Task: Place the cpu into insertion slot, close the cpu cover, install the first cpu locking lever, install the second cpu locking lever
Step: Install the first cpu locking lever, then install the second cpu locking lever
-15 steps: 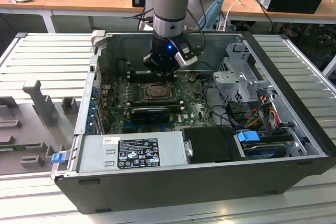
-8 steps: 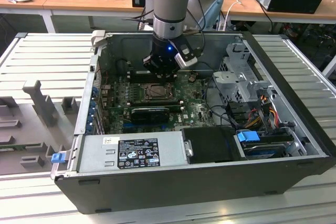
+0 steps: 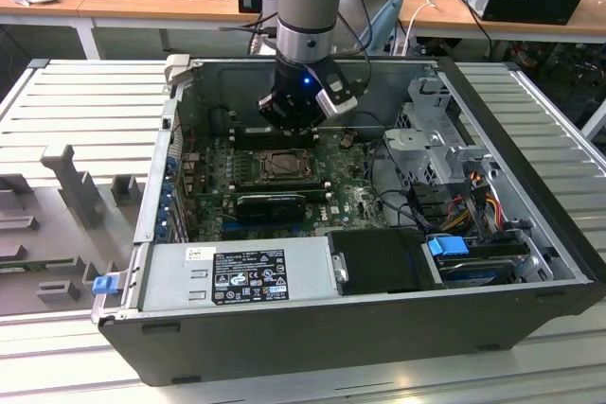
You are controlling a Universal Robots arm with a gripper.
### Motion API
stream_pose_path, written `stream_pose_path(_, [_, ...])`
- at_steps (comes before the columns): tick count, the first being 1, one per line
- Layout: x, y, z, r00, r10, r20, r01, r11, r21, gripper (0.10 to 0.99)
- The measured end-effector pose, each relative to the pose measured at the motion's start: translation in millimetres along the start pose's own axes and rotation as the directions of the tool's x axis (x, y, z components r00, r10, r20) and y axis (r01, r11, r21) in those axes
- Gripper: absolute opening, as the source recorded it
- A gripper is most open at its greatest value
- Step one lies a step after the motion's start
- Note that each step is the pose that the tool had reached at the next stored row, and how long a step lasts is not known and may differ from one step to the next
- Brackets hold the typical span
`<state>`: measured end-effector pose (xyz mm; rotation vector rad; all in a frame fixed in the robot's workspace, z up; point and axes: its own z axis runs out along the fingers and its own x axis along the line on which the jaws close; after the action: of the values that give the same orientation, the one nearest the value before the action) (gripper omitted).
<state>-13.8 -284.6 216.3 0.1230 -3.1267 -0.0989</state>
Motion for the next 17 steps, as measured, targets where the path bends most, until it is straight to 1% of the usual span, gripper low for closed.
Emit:
stream_pose_path(1, [0.0,0.3,-3.9,1.0,0.0,-0.0001,0.0,1.0,0.0,0.106])
stream_pose_path(7, [0.3,-2.4,-4.2,1.0,0.0,0.0,0.0,1.0,0.0,0.106])
stream_pose_path(14, [0.4,-3.9,-4.3,1.0,0.0,0.0,0.0,1.0,0.0,0.106])
stream_pose_path(17, [0.6,-7.4,-4.5,1.0,0.0,-0.0001,0.0,1.0,0.001,0.106])
